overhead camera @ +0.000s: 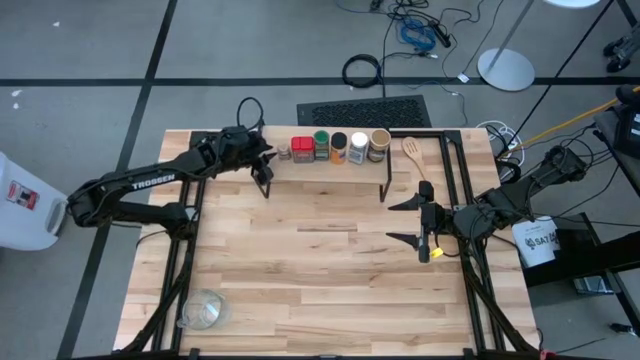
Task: Shelf spices
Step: Put the brown seasoning bottle on the shelf, then return to Home Position
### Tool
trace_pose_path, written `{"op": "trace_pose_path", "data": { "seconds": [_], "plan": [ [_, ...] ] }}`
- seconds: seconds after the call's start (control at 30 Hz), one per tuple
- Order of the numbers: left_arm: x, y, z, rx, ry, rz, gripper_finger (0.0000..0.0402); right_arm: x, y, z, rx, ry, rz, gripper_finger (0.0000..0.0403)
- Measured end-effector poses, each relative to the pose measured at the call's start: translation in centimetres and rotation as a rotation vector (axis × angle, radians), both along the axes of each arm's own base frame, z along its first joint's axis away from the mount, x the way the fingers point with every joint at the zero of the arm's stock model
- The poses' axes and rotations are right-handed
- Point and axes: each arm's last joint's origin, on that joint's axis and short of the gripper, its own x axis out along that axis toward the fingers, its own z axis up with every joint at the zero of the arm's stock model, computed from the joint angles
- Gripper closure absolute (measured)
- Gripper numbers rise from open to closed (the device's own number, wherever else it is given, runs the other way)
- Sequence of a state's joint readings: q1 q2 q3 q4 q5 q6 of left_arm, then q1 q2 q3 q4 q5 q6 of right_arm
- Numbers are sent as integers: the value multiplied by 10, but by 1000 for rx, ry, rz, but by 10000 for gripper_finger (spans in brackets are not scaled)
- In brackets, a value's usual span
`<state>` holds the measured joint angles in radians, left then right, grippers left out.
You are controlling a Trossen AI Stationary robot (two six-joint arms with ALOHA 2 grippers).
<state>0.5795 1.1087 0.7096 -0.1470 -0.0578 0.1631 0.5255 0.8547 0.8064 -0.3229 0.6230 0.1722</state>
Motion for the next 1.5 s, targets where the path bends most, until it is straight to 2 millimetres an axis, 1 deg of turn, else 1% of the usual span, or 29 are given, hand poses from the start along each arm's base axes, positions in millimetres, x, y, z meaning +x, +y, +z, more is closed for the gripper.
{"op": "trace_pose_path", "data": {
  "seconds": [0.17,0.27,0.37,0.57,0.67,0.77,0.83,0.9,1.03,1.13,1.17,1.33,1.4,1.5],
  "plan": [
    [-5,-9,7,-11,-24,-4,286,0,0,0,-2,4,0,115],
    [-12,-19,16,-18,-56,-18,286,0,0,-1,-6,10,0,119],
    [-21,-32,27,-37,-78,-32,286,0,0,-1,-7,11,0,131],
    [-37,-59,52,-38,-226,-94,291,0,-1,-1,-15,12,-5,181],
    [-44,-71,60,-40,-289,-138,315,1,-3,-1,-15,12,-14,215],
    [-49,-81,65,-36,-324,-189,352,1,-4,-1,-26,13,-18,251],
    [-51,-86,68,-52,-347,-215,380,2,-5,-1,-31,14,-20,275],
    [-51,-91,69,-59,-357,-244,394,2,-6,-1,-39,16,-22,299],
    [-50,-100,70,-105,-387,-283,390,2,-6,-1,-79,22,-12,348],
    [-49,-107,70,-120,-385,-327,394,2,-7,-1,-127,33,37,388],
    [-48,-109,70,-123,-380,-343,396,1,-8,0,-128,32,53,395],
    [-54,-118,65,-120,-329,-411,396,-10,-19,-3,-112,98,56,399],
    [-58,-120,64,-135,-355,-417,396,-17,-22,-5,-88,123,61,401],
    [-57,-125,56,-147,-418,-447,396,-22,-23,-10,-43,86,81,402]
  ]
}}
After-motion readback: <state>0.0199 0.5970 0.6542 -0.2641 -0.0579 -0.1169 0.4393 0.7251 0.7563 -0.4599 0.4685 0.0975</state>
